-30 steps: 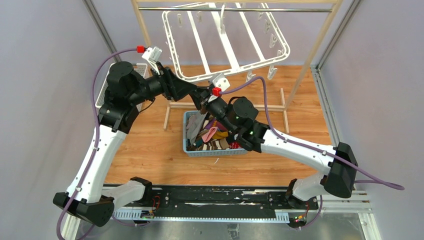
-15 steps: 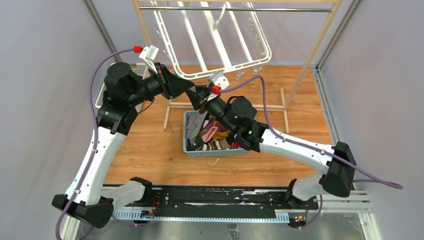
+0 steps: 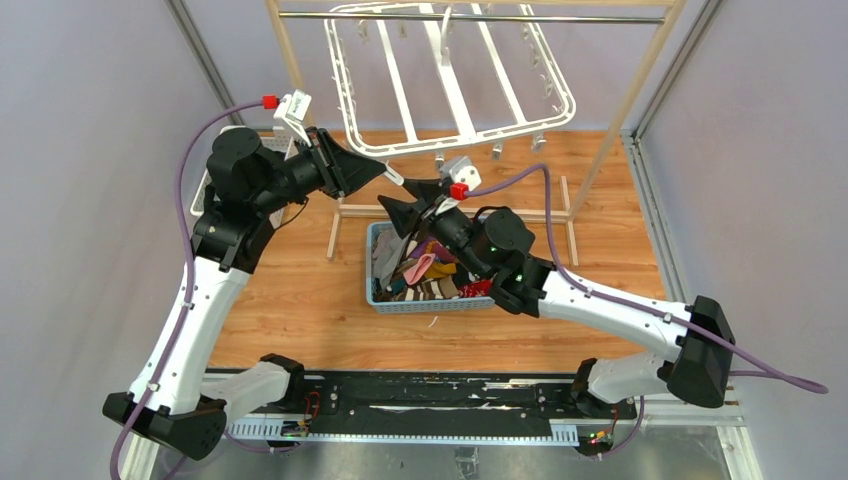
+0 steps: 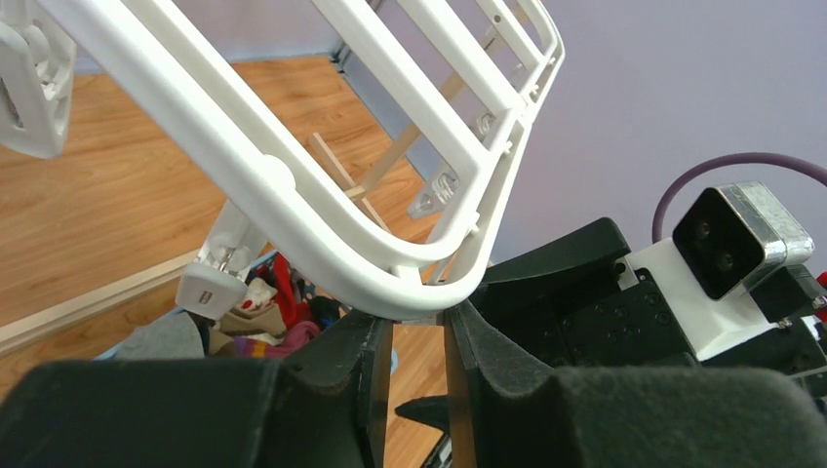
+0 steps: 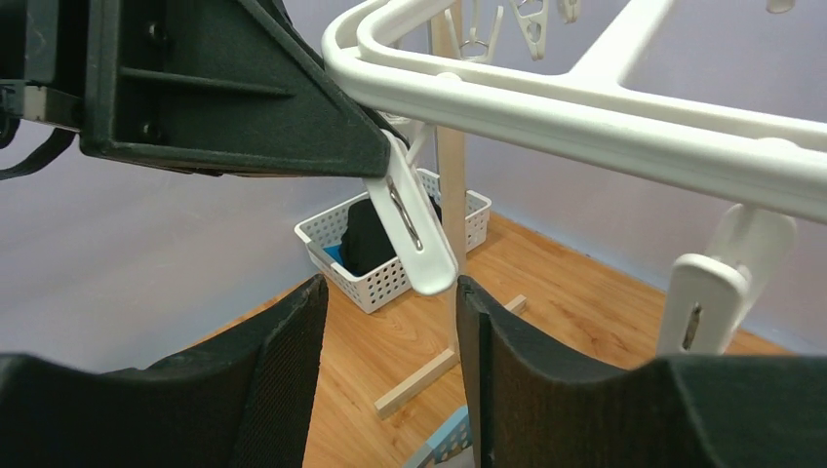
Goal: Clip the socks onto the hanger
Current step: Open the clamp at the hanger.
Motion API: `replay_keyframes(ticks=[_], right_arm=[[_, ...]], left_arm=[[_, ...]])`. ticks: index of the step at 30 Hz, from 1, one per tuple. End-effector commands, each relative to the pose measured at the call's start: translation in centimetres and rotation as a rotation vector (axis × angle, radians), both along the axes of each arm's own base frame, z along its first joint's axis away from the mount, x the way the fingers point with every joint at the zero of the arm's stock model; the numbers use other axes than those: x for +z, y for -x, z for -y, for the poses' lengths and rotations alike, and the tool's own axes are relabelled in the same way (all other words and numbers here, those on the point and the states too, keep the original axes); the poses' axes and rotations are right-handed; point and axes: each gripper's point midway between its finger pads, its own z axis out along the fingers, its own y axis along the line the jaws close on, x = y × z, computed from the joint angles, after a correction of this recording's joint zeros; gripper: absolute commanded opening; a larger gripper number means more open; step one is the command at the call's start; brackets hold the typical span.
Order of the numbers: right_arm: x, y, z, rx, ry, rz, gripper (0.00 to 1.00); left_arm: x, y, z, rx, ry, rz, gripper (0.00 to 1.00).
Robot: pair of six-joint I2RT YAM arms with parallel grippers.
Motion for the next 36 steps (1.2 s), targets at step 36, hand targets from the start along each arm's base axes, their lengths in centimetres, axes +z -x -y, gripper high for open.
replay_keyframes(ticks=[36], right_arm=[[3.0, 0.9, -0.6, 0.088, 0.273, 0.167, 0.26]], left_arm=[[1.3, 1.4, -0.3, -0.018, -0.015, 0.019, 0.29]])
